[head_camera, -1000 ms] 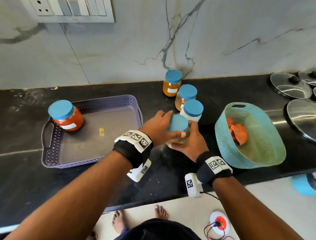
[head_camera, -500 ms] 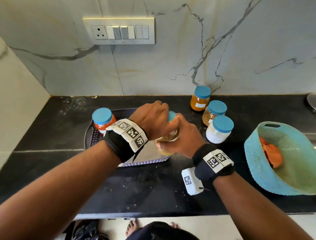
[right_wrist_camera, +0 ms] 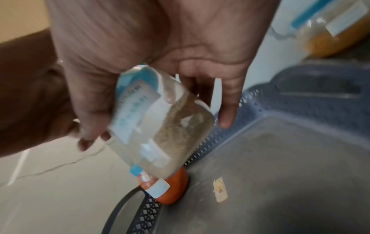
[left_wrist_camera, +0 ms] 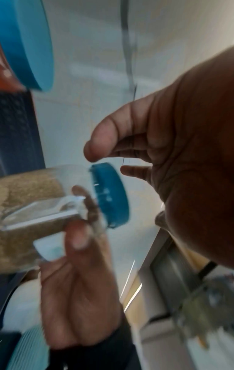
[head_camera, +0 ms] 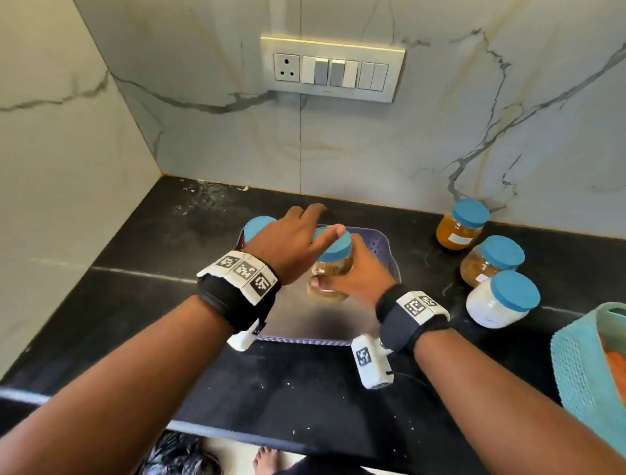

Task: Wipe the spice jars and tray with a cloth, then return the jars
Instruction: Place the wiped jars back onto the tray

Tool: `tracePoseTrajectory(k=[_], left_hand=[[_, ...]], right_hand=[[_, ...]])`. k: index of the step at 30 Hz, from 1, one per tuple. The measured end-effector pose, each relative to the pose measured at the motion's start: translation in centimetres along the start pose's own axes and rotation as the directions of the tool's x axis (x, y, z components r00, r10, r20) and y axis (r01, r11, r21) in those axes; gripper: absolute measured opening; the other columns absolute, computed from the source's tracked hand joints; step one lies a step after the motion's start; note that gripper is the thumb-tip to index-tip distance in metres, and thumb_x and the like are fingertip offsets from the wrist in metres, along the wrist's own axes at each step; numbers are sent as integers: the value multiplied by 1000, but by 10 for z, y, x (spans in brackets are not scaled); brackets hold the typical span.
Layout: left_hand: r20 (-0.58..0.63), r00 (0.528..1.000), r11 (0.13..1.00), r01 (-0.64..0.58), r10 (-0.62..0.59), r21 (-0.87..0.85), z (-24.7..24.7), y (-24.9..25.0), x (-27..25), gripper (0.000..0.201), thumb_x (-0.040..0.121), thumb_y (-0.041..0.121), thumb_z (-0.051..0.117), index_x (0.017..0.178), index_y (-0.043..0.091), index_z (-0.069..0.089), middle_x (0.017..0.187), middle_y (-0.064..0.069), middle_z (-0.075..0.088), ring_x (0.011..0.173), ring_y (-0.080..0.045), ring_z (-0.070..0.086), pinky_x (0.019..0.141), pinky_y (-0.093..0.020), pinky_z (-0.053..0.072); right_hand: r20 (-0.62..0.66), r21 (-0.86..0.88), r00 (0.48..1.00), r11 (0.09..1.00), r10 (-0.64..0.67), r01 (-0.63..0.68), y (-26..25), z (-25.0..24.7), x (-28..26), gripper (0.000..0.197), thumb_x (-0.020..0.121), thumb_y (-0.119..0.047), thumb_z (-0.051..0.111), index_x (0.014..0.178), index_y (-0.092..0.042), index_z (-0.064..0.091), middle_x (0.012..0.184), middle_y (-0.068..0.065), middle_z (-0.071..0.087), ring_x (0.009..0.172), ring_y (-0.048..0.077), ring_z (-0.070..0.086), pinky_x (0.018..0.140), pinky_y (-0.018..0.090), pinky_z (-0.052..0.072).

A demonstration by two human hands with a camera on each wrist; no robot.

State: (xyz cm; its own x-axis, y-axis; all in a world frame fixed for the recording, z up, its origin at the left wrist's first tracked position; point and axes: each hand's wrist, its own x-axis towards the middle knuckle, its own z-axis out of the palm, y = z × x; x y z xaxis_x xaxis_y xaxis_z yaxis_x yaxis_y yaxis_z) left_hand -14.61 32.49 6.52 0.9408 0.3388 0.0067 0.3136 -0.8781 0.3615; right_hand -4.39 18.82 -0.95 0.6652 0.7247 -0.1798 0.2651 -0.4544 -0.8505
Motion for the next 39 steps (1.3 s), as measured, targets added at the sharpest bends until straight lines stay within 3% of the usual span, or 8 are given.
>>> tracePoseTrajectory(k=[5,9,12,21,27,30,35,39], left_hand=[[-25,979,979,201,-201,21,-6,-74,-1,52,98,29,52,146,17,38,141,-13,48,117,-40,59,95,-49,50],[-14,967,967,256,-256,-11,-6,-110,-6,49,99,42,52,142,20,41,136,-9,56,118,-33,60,96,-47,51],[-12,964,964,263,-264,-28,-6,-122,-9,52,99,49,51,140,20,42,134,-7,61,117,-29,62,96,-46,52],[-53,995,996,86,-86,-4,-6,-94,9,52,98,52,52,140,23,47,139,-6,55,117,-29,60,92,-44,53],[-15,997,997,-70,70,-32,7,-40,35,34,101,35,51,131,20,57,128,-5,63,114,-27,61,91,-40,48],[28,985,985,-166,167,-52,25,10,49,26,102,32,48,122,22,60,119,-4,66,109,-29,62,89,-42,49],[33,959,956,-279,283,-92,53,92,57,21,101,28,48,114,24,64,112,0,70,104,-27,64,83,-40,50],[79,947,949,-303,310,-88,75,138,66,20,101,28,48,115,25,63,112,2,70,104,-25,64,82,-40,53]], right_hand=[[-17,-124,987,979,162,-162,1,16,59,122,28,-62,83,137,-29,40,133,-1,58,121,22,57,104,46,49],[-43,-130,982,974,183,-187,2,33,83,106,51,-30,96,139,-21,39,137,1,57,126,23,54,108,42,46],[-78,-125,983,977,164,-173,3,44,86,99,58,-26,95,139,-21,39,135,-1,57,124,20,54,105,37,46],[-58,-316,973,920,224,-230,-11,30,76,107,62,-27,92,148,-19,29,144,6,52,130,27,52,108,41,46],[-255,-238,954,946,159,-222,-16,-32,9,54,86,-27,75,136,-22,53,133,1,59,120,18,57,94,27,44],[-484,-121,860,961,161,-248,15,-83,-46,50,87,-28,75,131,-23,54,130,-2,60,116,15,57,93,29,47],[-808,17,518,889,282,-457,102,-148,-109,82,74,-22,85,143,-16,41,144,9,46,133,27,45,111,39,37],[-714,121,555,856,427,-503,152,-172,-118,117,67,-24,90,156,-20,15,161,9,25,148,28,27,120,45,26]])
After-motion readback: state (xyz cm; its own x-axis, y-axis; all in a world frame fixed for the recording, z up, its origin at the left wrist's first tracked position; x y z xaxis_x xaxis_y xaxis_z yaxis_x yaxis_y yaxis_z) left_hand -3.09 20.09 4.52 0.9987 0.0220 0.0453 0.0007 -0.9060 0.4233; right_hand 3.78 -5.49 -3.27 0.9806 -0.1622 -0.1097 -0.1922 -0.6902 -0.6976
